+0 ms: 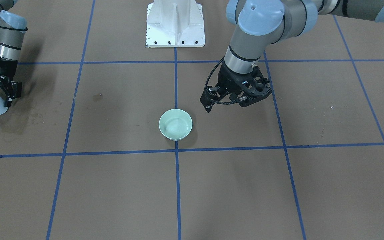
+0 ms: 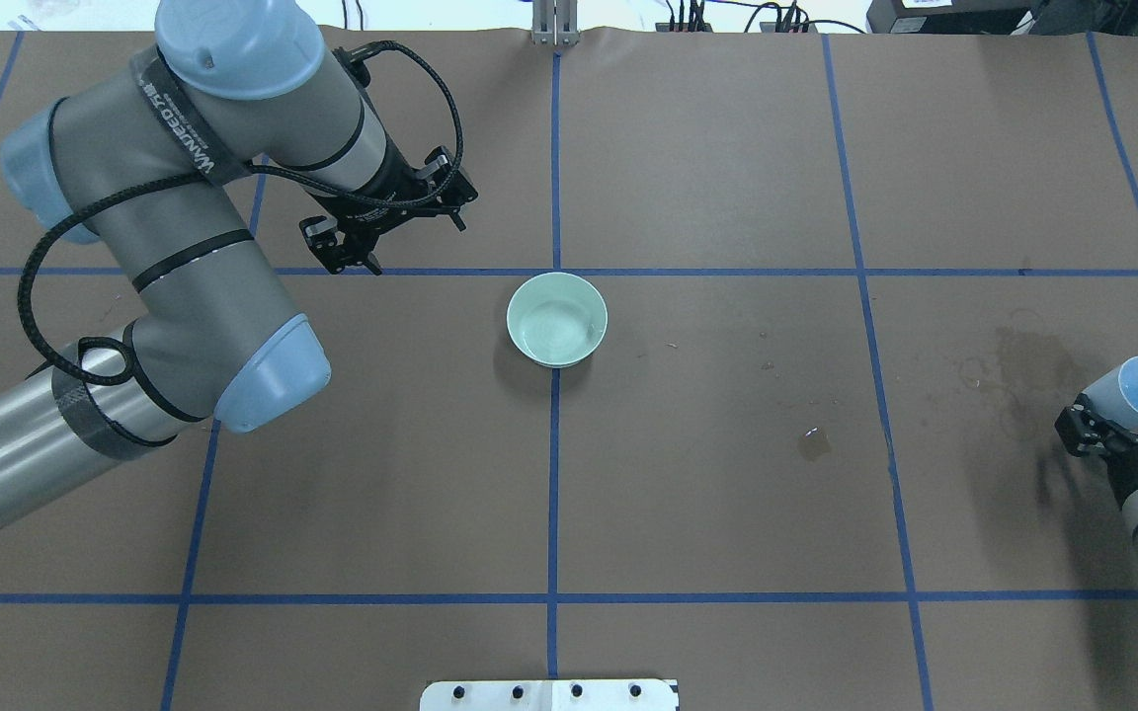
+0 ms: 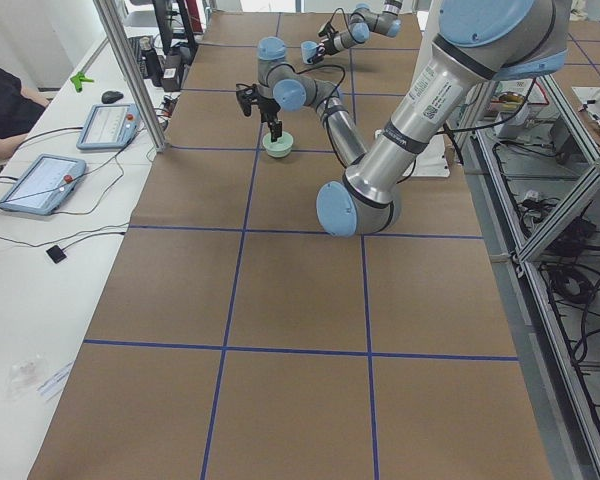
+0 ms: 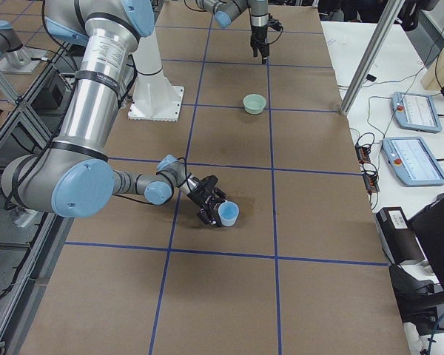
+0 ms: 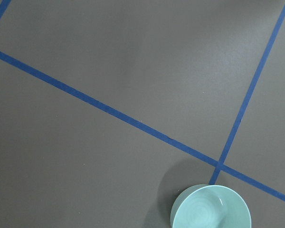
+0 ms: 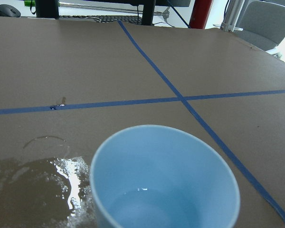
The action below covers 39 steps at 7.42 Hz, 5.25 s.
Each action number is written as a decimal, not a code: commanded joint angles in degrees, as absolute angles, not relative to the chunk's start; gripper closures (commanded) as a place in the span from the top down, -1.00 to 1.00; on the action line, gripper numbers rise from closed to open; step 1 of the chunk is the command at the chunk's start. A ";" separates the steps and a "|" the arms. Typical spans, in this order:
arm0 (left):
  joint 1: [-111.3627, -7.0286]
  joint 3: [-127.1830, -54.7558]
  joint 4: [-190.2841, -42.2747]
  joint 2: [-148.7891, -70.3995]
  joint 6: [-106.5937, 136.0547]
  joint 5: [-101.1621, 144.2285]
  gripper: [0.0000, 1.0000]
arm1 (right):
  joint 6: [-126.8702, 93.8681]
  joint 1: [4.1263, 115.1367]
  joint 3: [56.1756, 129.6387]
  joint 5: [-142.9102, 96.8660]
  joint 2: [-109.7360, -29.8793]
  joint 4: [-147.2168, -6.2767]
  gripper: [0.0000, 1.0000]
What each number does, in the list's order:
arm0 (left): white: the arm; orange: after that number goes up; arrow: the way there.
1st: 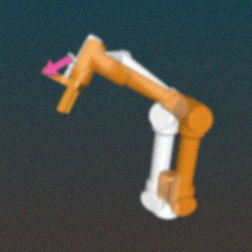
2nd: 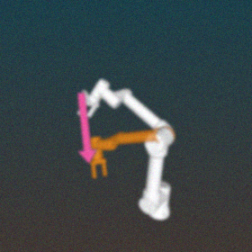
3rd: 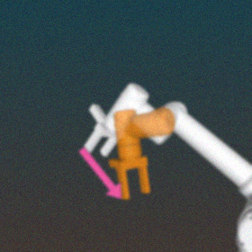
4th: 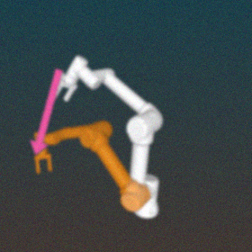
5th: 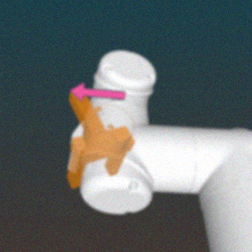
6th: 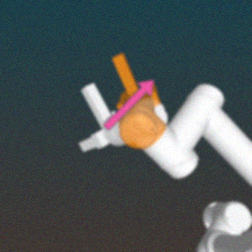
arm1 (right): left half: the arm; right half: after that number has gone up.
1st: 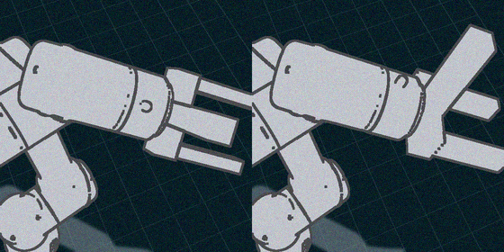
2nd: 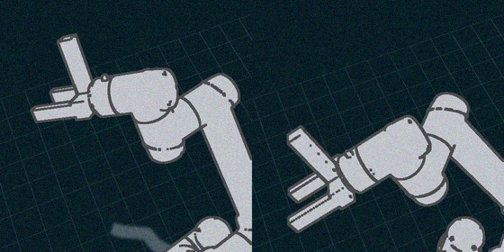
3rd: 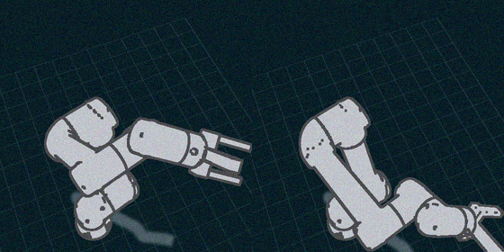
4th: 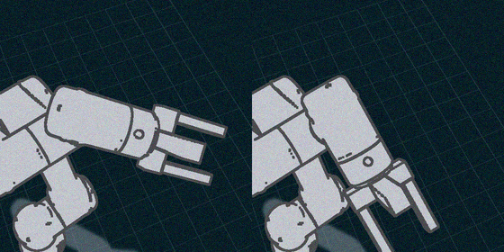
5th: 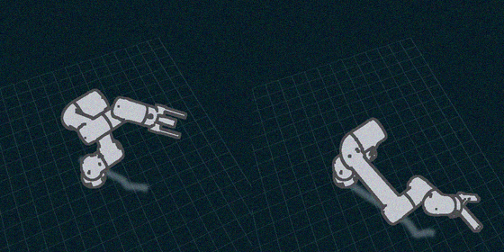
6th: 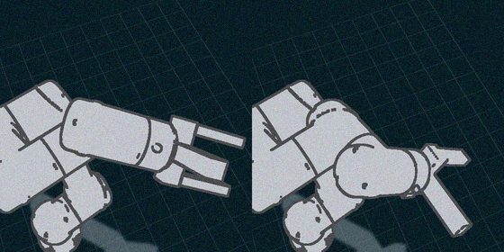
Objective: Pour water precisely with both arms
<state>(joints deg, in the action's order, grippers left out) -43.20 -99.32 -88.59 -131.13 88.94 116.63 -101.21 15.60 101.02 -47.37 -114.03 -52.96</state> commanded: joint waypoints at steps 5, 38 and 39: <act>-43.15 -99.40 -88.59 -131.13 89.12 116.63 1.00 | -99.06 18.10 98.79 -47.46 -110.92 -52.91 0.98; -47.72 -113.12 -89.03 -109.25 64.34 116.10 1.00 | -26.04 31.47 100.46 -93.30 -63.64 -59.98 -1.00; -47.72 -113.03 -89.03 -109.25 64.34 116.10 1.00 | -24.97 31.29 100.46 -94.64 -62.50 -64.99 -1.00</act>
<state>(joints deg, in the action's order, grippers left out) -47.67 -113.17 -89.03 -109.25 64.35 116.10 -26.67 31.64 100.43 -91.79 -63.93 -58.45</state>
